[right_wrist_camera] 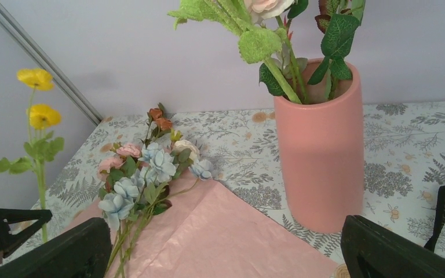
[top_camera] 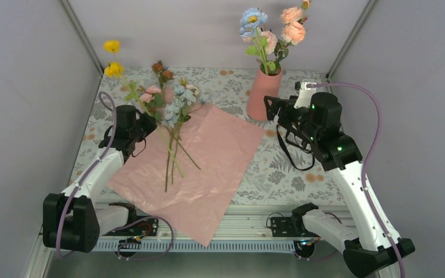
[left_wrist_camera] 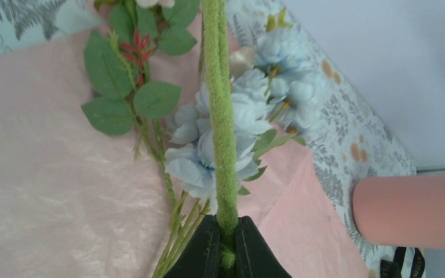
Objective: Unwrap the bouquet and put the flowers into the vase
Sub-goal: Pick up the fake flower from the wrapping paper.
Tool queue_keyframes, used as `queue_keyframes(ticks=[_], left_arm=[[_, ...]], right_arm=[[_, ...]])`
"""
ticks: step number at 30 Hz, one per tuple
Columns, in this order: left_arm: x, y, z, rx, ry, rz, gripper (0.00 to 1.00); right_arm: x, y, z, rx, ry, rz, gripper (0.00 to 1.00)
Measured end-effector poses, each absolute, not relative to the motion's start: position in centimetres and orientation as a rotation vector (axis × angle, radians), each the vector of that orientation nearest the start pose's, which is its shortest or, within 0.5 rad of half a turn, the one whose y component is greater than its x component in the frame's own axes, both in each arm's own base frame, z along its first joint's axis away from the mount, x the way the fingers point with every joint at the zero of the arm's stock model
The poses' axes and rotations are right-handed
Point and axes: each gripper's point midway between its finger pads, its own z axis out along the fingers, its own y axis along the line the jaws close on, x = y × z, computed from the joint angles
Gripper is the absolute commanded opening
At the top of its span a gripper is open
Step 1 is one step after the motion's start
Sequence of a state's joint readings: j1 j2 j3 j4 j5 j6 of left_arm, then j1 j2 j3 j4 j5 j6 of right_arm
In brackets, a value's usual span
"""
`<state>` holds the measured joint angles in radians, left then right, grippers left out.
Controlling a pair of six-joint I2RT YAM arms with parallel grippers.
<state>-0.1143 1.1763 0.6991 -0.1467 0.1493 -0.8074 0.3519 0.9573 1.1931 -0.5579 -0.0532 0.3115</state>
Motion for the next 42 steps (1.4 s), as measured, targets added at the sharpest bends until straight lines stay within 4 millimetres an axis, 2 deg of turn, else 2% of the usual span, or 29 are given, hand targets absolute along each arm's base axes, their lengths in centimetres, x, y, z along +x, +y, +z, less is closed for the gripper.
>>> queue_keyframes(ticks=[7, 12, 19, 21, 26, 36, 42], left_arm=[[34.9, -5.9, 19.8, -0.656, 2.082, -0.640, 0.02], [33.8, -5.8, 22.5, -0.579, 2.055, -0.620, 0.02], [32.7, -7.4, 28.4, -0.331, 1.992, -0.657, 0.02], [32.2, -8.0, 29.4, -0.259, 1.975, -0.682, 0.02], [30.5, -10.4, 30.7, -0.076, 1.962, -0.782, 0.02], [27.2, -15.0, 32.2, 0.209, 1.928, -0.990, 0.02], [24.9, -17.0, 33.5, 0.345, 1.874, -1.062, 0.02]], right_arm=[[30.0, 12.3, 36.8, -0.079, 1.920, 0.520, 0.97], [29.8, 13.0, 35.9, -0.077, 1.948, 0.575, 0.94], [29.0, 15.1, 33.8, -0.095, 2.002, 0.686, 0.86], [28.7, 15.8, 33.5, -0.109, 2.011, 0.716, 0.85], [27.8, 18.2, 33.4, -0.161, 2.011, 0.800, 0.81], [25.9, 24.4, 32.8, -0.295, 2.026, 0.959, 0.80], [25.2, 27.7, 32.3, -0.353, 2.030, 1.040, 0.79]])
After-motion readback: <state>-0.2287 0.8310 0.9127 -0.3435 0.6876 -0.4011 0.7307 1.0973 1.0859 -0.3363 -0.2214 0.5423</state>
